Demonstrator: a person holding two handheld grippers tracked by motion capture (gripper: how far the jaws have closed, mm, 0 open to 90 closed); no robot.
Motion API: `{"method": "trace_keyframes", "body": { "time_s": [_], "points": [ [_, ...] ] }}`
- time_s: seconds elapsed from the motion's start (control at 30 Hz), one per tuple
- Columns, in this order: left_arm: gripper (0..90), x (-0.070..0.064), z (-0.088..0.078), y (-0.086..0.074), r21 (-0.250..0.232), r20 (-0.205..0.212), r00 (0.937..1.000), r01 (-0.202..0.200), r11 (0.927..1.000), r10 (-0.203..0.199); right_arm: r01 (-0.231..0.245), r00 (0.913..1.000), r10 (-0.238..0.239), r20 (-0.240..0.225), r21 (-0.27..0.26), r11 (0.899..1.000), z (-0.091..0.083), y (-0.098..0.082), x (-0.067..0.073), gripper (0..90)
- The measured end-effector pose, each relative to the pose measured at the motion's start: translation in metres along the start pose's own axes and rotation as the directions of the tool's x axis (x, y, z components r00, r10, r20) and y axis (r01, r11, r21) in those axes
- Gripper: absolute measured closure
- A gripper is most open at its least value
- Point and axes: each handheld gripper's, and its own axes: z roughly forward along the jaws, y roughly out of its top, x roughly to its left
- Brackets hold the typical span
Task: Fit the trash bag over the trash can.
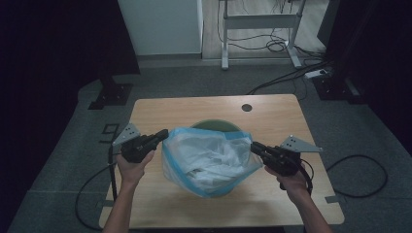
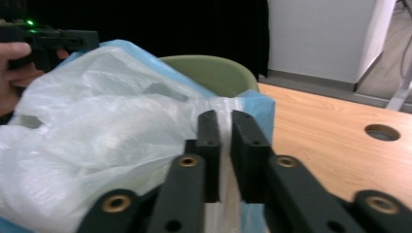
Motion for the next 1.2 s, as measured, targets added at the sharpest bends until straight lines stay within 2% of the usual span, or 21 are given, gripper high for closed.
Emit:
{"method": "trace_keyframes", "body": {
  "time_s": [0.1,0.2,0.37,0.57,0.73,0.93,1.07,1.2],
  "points": [
    [90.0,-0.001,0.001,0.0,-0.003,-0.004,1.0,-0.005,1.0,0.005,0.007,0.9999,-0.007,0.012,-0.001,1.0,0.0,0.001,-0.001,88.9],
    [89.9,-0.001,0.0,0.0,-0.014,-0.013,0.9999,-0.009,0.9999,0.009,0.009,0.9994,-0.008,0.033,-0.022,1.0,0.0,0.002,-0.003,89.1],
    [89.9,0.0,-0.001,0.0,-0.019,-0.021,0.9997,-0.011,0.9998,0.011,-0.005,0.9993,0.007,0.037,-0.033,0.999,0.001,0.005,-0.005,89.0],
    [90.0,0.001,-0.003,0.003,-0.031,-0.033,0.9994,-0.01,0.9995,0.009,0.039,0.9962,-0.034,0.08,-0.054,0.998,0.001,0.01,-0.006,89.2],
    [90.0,0.004,-0.002,0.008,-0.039,-0.047,0.9989,-0.01,0.9992,0.008,0.068,0.9886,-0.057,0.139,-0.076,0.995,0.004,0.019,-0.012,89.3],
    [89.9,0.012,0.007,0.009,-0.037,-0.091,0.9957,0.012,0.9993,-0.015,0.101,0.973,-0.084,0.215,-0.069,0.993,0.019,0.026,-0.02,89.3],
    [90.0,0.019,0.015,0.006,-0.026,-0.12,0.9921,0.035,0.9991,-0.038,0.094,0.9639,-0.076,0.255,-0.062,0.994,0.032,0.024,-0.028,89.3],
    [90.0,0.026,0.029,-0.001,0.023,-0.142,0.9885,0.055,0.9982,-0.051,0.073,0.9586,-0.059,0.279,-0.039,0.997,0.045,0.015,-0.034,89.3]
  ]
}}
